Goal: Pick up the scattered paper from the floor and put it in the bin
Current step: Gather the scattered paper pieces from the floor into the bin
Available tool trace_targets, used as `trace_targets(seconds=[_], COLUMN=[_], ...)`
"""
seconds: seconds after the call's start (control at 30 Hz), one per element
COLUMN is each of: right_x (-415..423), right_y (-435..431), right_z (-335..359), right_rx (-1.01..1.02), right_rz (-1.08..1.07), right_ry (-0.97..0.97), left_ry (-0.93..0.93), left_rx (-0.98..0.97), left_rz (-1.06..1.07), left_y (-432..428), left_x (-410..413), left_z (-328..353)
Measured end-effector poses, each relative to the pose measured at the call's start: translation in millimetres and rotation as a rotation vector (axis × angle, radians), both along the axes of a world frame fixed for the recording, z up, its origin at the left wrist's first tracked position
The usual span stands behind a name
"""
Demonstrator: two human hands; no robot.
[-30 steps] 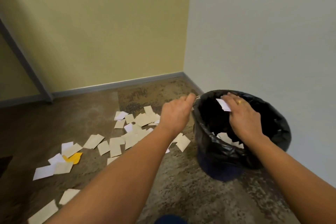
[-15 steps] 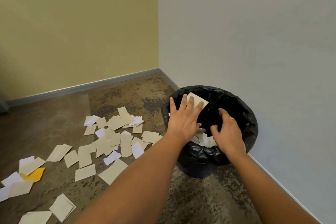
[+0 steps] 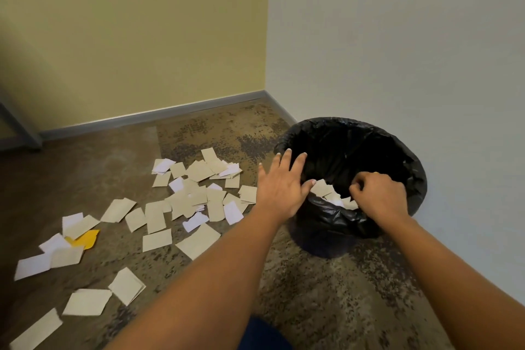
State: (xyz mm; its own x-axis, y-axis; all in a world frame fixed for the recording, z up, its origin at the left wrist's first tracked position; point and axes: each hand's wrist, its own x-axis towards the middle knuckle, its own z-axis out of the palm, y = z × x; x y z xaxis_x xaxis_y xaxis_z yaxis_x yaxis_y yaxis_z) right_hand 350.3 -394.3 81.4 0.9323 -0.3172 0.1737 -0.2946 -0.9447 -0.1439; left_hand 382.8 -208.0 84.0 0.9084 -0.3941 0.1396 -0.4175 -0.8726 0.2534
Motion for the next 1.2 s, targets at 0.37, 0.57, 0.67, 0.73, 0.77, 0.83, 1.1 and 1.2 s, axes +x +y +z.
trace_targets(seconds=[0.37,0.57,0.67,0.73,0.77,0.83,1.1,1.2], right_x=[26,38,42,43,43,45,63,69], right_y=[143,231,248,252,253,252,239,235], right_z=[16,-66,-112,-137,-148,-165,-208,-218], right_rx=[0.029,0.022,0.000,-0.052,-0.069,-0.085,0.070,0.092], right_rz=[0.476,0.716,0.759,0.747,0.733,0.715,0.594,0.561], right_ry=[-0.267,0.104,0.361,0.482,0.522,0.563,0.557,0.542], left_ry=[0.228,0.411,0.519,0.580,0.602,0.637,0.680,0.624], left_rx=[-0.124,-0.088,-0.043,0.003,0.025,0.037,-0.091,-0.035], left_rz=[0.505,0.828,1.012,1.133,1.195,1.303,1.292,1.049], left_y=[172,283,328,351,362,381,388,353], left_x=[-20,-53,-69,-78,-81,-85,-75,-54], left_z=[-81,-141,-168,-185,-192,-205,-242,-247])
